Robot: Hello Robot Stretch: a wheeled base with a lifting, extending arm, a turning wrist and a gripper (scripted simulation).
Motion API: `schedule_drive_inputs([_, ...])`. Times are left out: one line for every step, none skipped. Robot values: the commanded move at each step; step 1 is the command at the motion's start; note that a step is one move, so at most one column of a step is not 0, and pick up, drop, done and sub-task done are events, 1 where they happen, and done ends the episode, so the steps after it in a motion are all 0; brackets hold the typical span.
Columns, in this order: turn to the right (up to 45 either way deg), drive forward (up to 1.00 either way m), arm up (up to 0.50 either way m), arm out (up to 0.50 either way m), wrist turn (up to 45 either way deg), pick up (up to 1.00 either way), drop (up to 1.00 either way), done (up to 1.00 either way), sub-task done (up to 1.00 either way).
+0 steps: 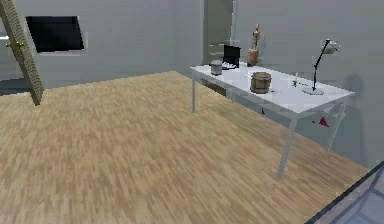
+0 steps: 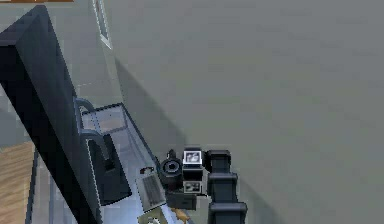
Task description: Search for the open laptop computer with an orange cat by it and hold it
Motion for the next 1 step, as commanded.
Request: schedule_drive_inputs([0.0,0.00,-0.30,0.00,0.0,0.00,0.00,0.00,0.00])
